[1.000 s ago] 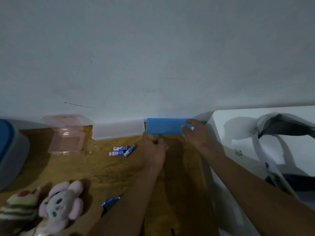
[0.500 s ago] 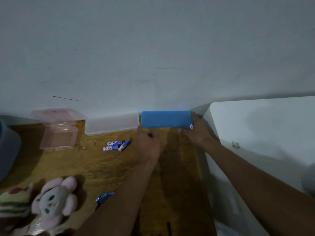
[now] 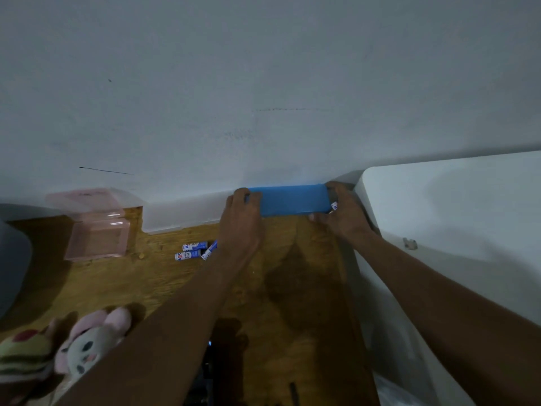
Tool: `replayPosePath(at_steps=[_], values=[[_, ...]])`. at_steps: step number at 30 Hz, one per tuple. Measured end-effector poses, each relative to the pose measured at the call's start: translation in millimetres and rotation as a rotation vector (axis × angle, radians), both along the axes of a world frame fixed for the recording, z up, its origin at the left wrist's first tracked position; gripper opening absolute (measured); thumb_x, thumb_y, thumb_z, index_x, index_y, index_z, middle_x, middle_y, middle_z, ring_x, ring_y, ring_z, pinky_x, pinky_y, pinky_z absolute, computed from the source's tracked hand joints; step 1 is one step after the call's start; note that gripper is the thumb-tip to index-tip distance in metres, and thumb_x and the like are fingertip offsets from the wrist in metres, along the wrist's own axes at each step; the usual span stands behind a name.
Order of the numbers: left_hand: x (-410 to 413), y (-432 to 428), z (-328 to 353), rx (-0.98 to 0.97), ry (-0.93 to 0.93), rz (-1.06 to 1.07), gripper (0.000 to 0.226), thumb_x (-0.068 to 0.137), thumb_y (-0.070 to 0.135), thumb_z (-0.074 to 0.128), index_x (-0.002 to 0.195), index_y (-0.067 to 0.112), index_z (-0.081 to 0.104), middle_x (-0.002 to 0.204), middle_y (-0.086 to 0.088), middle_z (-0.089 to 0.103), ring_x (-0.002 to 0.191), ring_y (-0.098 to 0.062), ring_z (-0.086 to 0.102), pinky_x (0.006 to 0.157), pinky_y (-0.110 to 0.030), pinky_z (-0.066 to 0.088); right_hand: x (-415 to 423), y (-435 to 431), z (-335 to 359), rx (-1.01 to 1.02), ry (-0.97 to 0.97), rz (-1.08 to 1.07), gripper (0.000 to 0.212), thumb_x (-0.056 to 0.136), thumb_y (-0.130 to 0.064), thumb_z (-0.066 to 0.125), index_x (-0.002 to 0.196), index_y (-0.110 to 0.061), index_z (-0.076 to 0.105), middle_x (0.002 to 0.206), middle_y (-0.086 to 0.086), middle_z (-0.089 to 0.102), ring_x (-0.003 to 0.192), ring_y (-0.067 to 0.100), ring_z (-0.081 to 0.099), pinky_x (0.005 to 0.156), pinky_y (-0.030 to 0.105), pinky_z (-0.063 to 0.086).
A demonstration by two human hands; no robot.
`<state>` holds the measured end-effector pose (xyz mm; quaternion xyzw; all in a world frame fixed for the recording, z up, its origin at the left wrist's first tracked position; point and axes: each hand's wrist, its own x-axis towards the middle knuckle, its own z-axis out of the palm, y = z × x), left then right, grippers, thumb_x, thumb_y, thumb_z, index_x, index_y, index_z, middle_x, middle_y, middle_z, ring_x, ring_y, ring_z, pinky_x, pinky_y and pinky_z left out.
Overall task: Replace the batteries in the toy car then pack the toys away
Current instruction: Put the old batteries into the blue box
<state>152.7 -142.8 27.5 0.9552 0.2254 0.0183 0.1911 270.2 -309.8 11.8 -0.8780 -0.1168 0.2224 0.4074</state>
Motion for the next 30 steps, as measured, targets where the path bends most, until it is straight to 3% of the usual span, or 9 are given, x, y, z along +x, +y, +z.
replayPosePath(at_steps=[8,11,14,16,19,27,30], values=[[11.7,18.8,0.6,0.301,0.164,-0.205,0.072,0.086,0.033,0.066,0.147,0.017,0.032,0.135,-0.009,0.045,0.123,-0.028,0.043,0.102,-0.04,0.038,5.4,-3.3,2.7,0.109,0.22,-0.069,0.076,0.069,-0.005,0.084,0.131,-0.022,0.044,0.134,0.003,0.049,0.111,0.015,0.046,0.09,0.031,0.049],[17.3,20.1,-1.2,0.288,0.163,-0.256,0.071,0.084,0.037,0.069,0.143,0.012,0.038,0.138,-0.009,0.041,0.126,-0.027,0.04,0.105,-0.038,0.037,4.7,-4.5,3.7,0.133,0.282,-0.08,0.075,0.07,-0.005,0.083,0.131,-0.024,0.044,0.131,0.002,0.05,0.109,0.016,0.047,0.071,0.024,0.053],[19.3,18.6,-4.3,0.195,0.139,-0.257,0.069,0.083,0.034,0.071,0.141,0.012,0.041,0.14,-0.009,0.041,0.128,-0.027,0.038,0.106,-0.038,0.04,2.9,-5.2,3.1,0.138,0.309,-0.069,0.074,0.071,-0.007,0.083,0.131,-0.025,0.043,0.13,0.002,0.051,0.107,0.015,0.049,0.057,0.015,0.047],[19.7,18.4,-4.2,0.195,0.127,-0.266,0.072,0.082,0.035,0.072,0.143,0.015,0.038,0.14,-0.009,0.042,0.128,-0.027,0.037,0.106,-0.039,0.04,2.2,-6.3,4.2,0.136,0.293,-0.052,0.073,0.073,-0.009,0.082,0.133,-0.025,0.043,0.133,0.003,0.05,0.109,0.015,0.048,0.065,0.019,0.05],[21.8,20.4,-3.0,0.219,0.144,-0.276,0.076,0.083,0.041,0.07,0.147,0.017,0.035,0.141,-0.01,0.041,0.129,-0.028,0.036,0.105,-0.04,0.039,0.7,-6.3,6.5,0.093,0.251,-0.002,0.072,0.077,-0.013,0.08,0.138,-0.023,0.043,0.137,0.004,0.05,0.116,0.018,0.049,0.089,0.035,0.051],[13.1,20.4,-9.5,0.3,0.122,-0.354,0.058,0.093,0.042,0.056,0.142,0.014,0.045,0.147,-0.009,0.044,0.135,-0.028,0.039,0.109,-0.041,0.035,5.0,-5.3,2.1,0.007,0.172,0.057,0.075,0.076,-0.019,0.081,0.14,-0.022,0.042,0.14,0.004,0.051,0.127,0.025,0.048,0.099,0.036,0.045],[8.3,15.6,-13.2,0.385,0.026,-0.435,0.046,0.079,0.033,0.076,0.117,0.01,0.067,0.122,-0.012,0.064,0.113,-0.032,0.062,0.085,-0.044,0.055,7.1,-5.8,-2.8,0.011,0.171,0.056,0.076,0.075,-0.02,0.082,0.14,-0.022,0.042,0.14,0.004,0.051,0.127,0.025,0.048,0.1,0.038,0.045]])
